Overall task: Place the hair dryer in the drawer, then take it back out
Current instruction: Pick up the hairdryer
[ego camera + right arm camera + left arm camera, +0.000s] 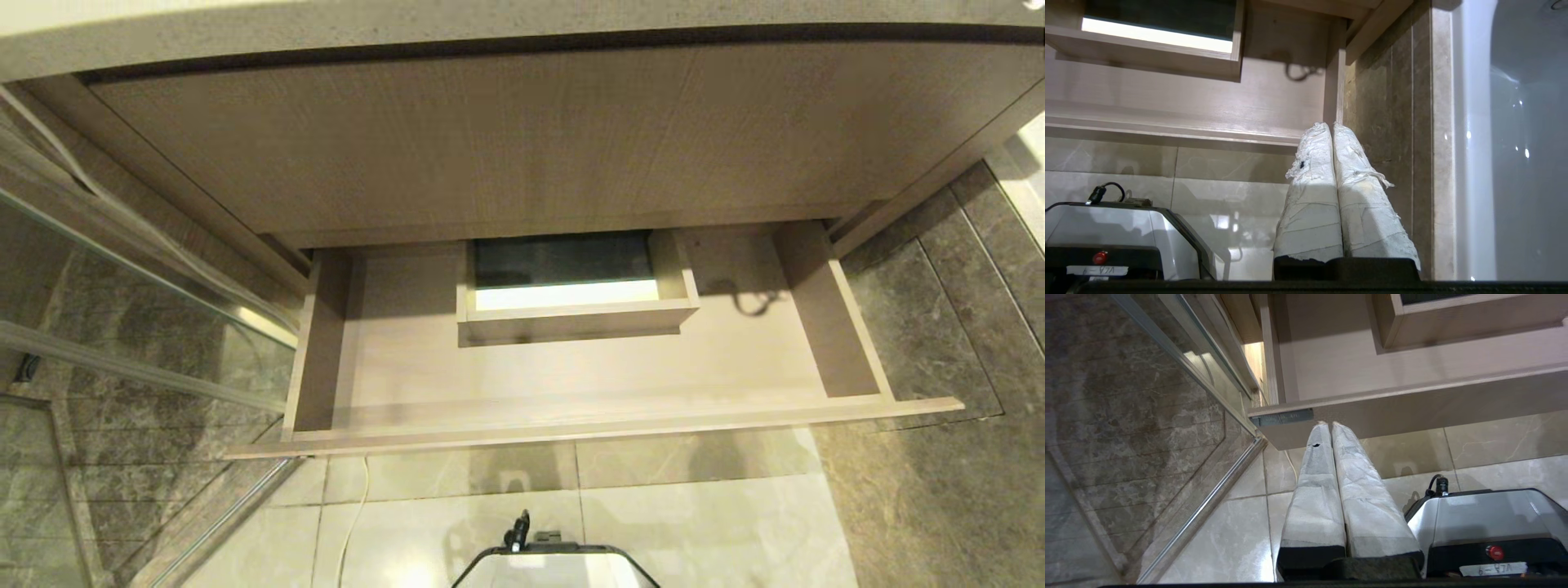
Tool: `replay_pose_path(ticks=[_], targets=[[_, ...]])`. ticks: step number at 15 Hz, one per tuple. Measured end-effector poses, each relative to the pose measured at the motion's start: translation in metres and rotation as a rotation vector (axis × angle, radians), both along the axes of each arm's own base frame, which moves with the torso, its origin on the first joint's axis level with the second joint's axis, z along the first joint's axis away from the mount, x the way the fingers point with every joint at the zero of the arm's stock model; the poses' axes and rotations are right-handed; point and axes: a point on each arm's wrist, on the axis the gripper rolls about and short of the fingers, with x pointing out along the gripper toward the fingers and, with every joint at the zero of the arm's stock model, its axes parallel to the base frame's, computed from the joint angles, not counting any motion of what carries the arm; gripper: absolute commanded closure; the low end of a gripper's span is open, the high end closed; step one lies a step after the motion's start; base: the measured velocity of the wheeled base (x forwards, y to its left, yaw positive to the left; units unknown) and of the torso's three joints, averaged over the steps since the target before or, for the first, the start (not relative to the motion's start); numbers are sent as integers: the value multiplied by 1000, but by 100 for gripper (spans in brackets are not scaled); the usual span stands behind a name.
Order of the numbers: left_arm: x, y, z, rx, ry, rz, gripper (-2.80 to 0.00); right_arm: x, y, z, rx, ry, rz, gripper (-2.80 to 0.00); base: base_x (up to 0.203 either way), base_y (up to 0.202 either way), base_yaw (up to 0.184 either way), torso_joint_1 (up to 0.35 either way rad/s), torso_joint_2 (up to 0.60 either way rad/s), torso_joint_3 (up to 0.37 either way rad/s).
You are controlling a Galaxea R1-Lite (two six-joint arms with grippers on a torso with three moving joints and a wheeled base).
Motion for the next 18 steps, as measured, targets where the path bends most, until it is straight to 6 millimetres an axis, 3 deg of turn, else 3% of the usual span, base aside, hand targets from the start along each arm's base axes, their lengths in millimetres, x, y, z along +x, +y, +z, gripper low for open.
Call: replay_pose_path(ticks=[11,18], targets=[[0,0,0,0,-1,0,0,4,1,4,-8,-2,-33,0,0,0,0,284,-543,-263],[0,0,0,0,1,-1,0,9,1,15,-28,-31,-57,0,0,0,0,122,-41,72]])
